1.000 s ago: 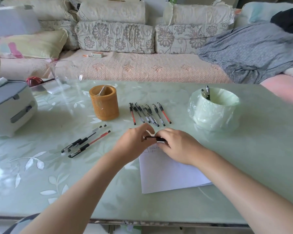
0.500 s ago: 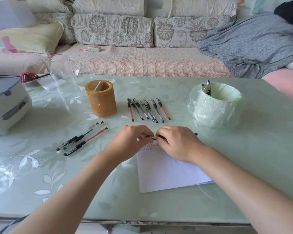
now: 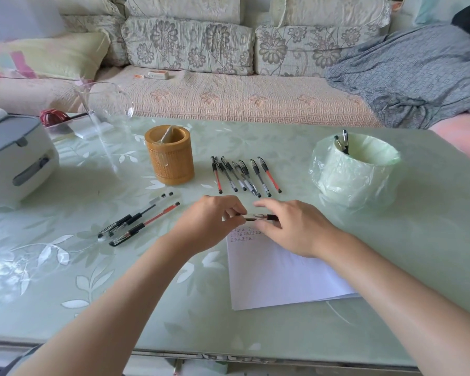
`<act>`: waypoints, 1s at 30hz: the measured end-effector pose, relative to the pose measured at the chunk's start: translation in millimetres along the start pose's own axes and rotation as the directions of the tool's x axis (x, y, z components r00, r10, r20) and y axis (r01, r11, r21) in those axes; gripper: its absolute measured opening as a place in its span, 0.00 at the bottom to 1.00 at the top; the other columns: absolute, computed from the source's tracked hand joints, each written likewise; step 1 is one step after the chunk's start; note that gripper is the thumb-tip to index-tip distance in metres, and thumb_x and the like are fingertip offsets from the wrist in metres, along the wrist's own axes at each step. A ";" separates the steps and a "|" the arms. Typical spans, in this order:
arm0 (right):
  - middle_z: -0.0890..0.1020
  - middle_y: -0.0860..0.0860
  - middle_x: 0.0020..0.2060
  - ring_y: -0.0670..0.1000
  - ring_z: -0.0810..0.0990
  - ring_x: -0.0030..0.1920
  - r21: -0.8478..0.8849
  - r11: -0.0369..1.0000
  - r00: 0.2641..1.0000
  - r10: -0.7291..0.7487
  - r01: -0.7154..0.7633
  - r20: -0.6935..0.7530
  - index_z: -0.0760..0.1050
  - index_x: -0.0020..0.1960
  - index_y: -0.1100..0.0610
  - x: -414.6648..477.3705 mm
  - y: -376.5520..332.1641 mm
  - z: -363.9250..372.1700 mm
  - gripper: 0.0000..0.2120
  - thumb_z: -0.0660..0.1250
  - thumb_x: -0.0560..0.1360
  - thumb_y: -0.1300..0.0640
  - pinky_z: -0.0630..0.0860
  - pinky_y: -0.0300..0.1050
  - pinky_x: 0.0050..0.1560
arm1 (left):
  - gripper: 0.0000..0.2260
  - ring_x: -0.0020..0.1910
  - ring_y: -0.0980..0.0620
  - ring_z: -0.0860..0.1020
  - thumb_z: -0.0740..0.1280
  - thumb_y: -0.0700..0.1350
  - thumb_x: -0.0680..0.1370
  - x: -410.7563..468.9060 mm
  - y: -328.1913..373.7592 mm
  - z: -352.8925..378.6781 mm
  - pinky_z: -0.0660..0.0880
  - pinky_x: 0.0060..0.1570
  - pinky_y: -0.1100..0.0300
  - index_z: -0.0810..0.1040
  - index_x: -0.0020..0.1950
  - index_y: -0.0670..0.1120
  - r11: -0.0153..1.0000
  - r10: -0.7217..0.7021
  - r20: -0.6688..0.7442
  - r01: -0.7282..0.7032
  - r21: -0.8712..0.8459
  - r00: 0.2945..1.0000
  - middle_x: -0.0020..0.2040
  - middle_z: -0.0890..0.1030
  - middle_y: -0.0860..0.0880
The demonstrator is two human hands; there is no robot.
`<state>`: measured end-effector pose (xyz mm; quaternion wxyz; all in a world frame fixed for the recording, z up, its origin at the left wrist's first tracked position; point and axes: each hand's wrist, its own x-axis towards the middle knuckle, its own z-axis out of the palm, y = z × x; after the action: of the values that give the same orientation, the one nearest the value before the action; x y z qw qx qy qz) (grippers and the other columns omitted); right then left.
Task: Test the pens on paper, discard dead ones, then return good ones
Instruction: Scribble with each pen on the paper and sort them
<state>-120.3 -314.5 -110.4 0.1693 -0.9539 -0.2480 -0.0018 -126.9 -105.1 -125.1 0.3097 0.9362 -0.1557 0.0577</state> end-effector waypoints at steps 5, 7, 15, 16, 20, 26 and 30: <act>0.72 0.43 0.36 0.42 0.73 0.37 0.294 0.956 0.996 0.010 0.017 -0.092 0.67 0.58 0.45 0.5 15.8 5.4 0.15 0.57 0.79 0.64 0.69 0.37 0.39 | 0.04 0.48 0.57 0.73 0.66 0.50 0.77 1.0 -14.4 -1.3 0.67 0.38 0.61 0.79 0.50 0.55 0.966 -0.004 -0.003 0.005 0.259 1.000 0.41 0.76 0.61; 0.76 0.52 0.38 0.46 0.74 0.35 0.494 0.869 0.990 0.079 -0.011 -0.117 0.72 0.52 0.49 1.1 14.9 7.2 0.13 0.59 0.79 0.66 0.75 0.43 0.36 | 0.05 0.51 0.55 0.73 0.65 0.50 0.77 2.3 -19.2 0.9 0.69 0.40 0.60 0.79 0.51 0.54 0.954 0.014 0.018 -0.018 0.300 1.000 0.46 0.78 0.58; 0.80 0.56 0.46 0.55 0.79 0.42 0.934 0.324 0.984 0.146 -0.149 0.106 0.74 0.66 0.60 1.5 12.6 15.2 0.24 0.52 0.77 0.75 0.77 0.50 0.46 | 0.09 0.54 0.53 0.69 0.65 0.55 0.76 6.5 -14.0 15.0 0.69 0.50 0.58 0.77 0.55 0.56 0.980 -0.059 -0.006 0.059 0.193 0.998 0.51 0.75 0.56; 0.79 0.54 0.44 0.54 0.78 0.41 0.936 0.324 0.985 0.148 -0.137 0.093 0.74 0.65 0.60 1.0 13.2 19.0 0.22 0.55 0.77 0.75 0.77 0.48 0.45 | 0.11 0.53 0.53 0.68 0.67 0.58 0.74 6.9 -13.4 16.5 0.69 0.50 0.58 0.78 0.55 0.57 0.979 -0.071 0.002 0.069 0.192 0.998 0.51 0.75 0.56; 0.73 0.52 0.33 0.51 0.72 0.31 0.933 0.331 0.973 0.218 -0.140 0.069 0.77 0.52 0.58 -0.9 13.6 27.1 0.05 0.63 0.80 0.58 0.70 0.43 0.31 | 0.16 0.53 0.53 0.68 0.72 0.61 0.69 10.1 -15.2 17.5 0.70 0.55 0.56 0.78 0.53 0.57 0.980 -0.104 0.024 0.098 0.174 0.994 0.52 0.75 0.55; 0.78 0.60 0.34 0.55 0.74 0.26 0.903 0.379 0.973 0.183 -0.204 0.142 0.73 0.48 0.62 0.9 8.2 22.6 0.10 0.56 0.78 0.72 0.63 0.36 0.20 | 0.16 0.53 0.52 0.68 0.73 0.62 0.68 14.9 -16.8 15.0 0.70 0.54 0.58 0.78 0.53 0.58 0.985 -0.101 0.058 0.092 0.148 0.993 0.51 0.74 0.55; 0.79 0.60 0.30 0.55 0.75 0.23 0.840 0.499 0.972 0.201 -0.210 0.124 0.73 0.40 0.61 3.5 9.1 27.9 0.09 0.62 0.74 0.73 0.70 0.40 0.25 | 0.17 0.53 0.52 0.68 0.72 0.63 0.67 16.7 -17.2 18.9 0.70 0.53 0.58 0.77 0.52 0.58 0.983 -0.111 0.035 0.105 0.148 0.993 0.49 0.74 0.55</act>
<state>-115.1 -311.3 -139.4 0.6092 -0.7731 -0.1030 0.1435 -105.3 -107.6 -146.5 0.2394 0.9645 -0.1068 0.0319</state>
